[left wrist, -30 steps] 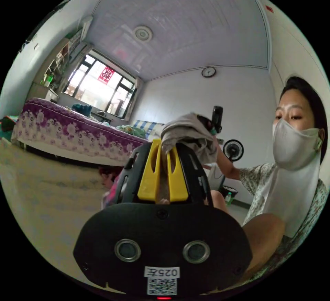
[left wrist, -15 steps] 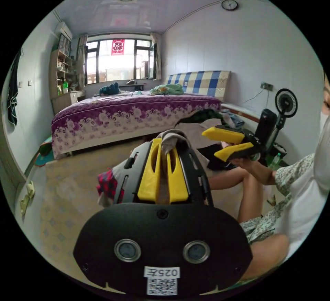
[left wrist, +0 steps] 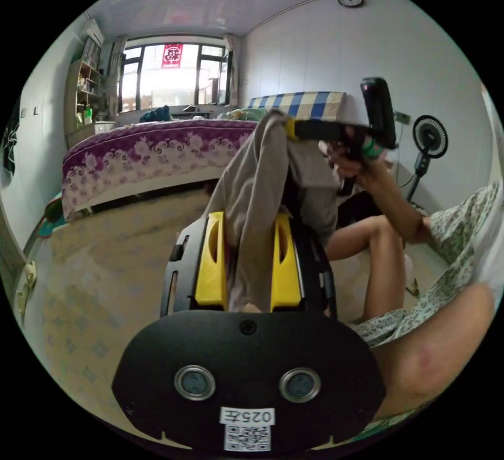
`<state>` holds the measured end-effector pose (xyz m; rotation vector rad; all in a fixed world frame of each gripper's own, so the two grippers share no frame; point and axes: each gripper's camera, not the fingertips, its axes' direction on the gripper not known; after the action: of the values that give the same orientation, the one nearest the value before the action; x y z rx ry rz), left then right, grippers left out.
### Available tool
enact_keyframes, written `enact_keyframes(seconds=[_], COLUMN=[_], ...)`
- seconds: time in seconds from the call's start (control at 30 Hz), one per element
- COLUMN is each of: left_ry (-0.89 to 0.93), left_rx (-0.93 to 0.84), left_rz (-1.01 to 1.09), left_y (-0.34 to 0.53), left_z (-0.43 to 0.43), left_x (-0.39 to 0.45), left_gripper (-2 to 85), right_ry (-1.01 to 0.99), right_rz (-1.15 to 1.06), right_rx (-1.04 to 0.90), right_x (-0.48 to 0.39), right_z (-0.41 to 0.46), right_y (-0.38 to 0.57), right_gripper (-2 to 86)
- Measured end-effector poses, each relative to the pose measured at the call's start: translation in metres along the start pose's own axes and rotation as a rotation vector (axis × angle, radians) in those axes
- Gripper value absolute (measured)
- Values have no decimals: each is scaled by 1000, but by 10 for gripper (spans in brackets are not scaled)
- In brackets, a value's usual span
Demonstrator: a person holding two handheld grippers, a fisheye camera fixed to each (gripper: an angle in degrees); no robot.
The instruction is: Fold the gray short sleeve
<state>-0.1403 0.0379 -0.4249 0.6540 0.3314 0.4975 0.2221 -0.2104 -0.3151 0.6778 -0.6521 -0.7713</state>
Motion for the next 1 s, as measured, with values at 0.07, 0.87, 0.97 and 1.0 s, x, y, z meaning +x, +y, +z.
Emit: enact_keyframes(seconds=[0.07,0.87,0.97,1.0], left_ry=[-115,-226,-295,-330], left_rx=[43,357,364,356], left_rz=[-4,-208,-205,-191], left_y=[18,-8,-52,-64], left_z=[-2,-114,-120,-119], left_x=[11,-36,-57,-59], left_gripper=[36,-9,-10,-10], right_ry=[-47,-114,-107,-121], right_rz=[39,113,138,143], right_rx=[-55,-27,-86,-94], right_x=[17,159,185,191], right_z=[0,-88,-61,-57], right_y=[-4,-15,-17,-18], right_gripper=[26,25,26,25])
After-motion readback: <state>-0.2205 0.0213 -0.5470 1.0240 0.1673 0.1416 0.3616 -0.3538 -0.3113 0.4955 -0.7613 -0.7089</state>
